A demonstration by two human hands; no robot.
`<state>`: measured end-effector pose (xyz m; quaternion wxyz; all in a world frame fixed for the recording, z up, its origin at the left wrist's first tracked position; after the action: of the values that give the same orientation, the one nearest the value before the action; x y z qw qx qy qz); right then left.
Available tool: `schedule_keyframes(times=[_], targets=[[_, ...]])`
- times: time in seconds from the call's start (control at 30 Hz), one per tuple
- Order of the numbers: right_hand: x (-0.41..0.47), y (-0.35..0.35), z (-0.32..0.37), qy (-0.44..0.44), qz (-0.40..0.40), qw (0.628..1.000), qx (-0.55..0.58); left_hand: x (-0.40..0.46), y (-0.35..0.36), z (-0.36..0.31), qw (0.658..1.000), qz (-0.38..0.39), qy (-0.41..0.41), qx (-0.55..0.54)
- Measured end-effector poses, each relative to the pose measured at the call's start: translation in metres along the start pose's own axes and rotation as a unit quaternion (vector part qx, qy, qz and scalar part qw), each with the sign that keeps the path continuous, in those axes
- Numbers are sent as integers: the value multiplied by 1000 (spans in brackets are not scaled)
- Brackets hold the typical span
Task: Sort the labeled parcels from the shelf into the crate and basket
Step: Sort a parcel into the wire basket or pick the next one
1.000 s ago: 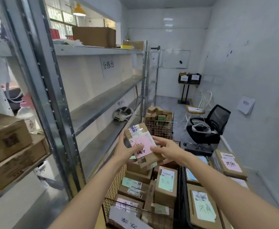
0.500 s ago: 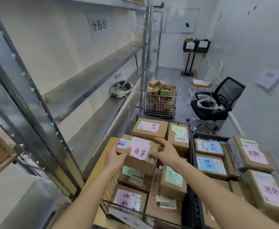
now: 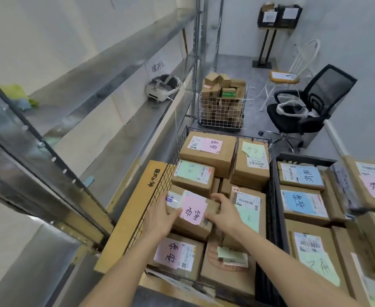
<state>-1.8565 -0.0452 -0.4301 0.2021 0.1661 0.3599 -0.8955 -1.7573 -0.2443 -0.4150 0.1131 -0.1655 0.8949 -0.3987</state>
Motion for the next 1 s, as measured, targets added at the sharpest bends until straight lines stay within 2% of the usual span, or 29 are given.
schedule_keyframes(times=[0.2, 0.33, 0.43, 0.5, 0.6, 0.73, 1.0], targets=[[17, 6, 1, -64, -25, 995, -68, 7, 20, 17, 999, 25, 8, 32], [11, 7, -4, -99, 22, 984, -145, 4, 29, 24, 992, 44, 36, 110], [5, 0, 2, -163, 6, 971, -175, 6, 29, 10, 974, 22, 125, 187], [4, -11, 7, -191, -31, 962, -190, 10, 37, 4, 946, 72, 205, 242], [8, -26, 1, -195, -65, 944, -258, 15, 51, 7, 922, 146, 251, 254], [15, -34, -22, -155, -45, 910, -381, 27, 54, 8, 929, 111, 259, 239], [16, -28, -32, -139, -17, 914, -381, 40, 64, 13, 912, 115, 274, 283]])
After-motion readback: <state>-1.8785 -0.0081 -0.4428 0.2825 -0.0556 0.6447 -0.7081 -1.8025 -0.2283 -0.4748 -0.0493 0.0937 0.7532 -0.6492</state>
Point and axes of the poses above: each hand's wrist, its own x-axis towards the middle knuckle, its own y-axis out of the palm, z = x × y, the point moved 6 cm from there along x, towards the middle knuckle, and after that the axes turned 11 degrees about y, right-handed, at the moved point
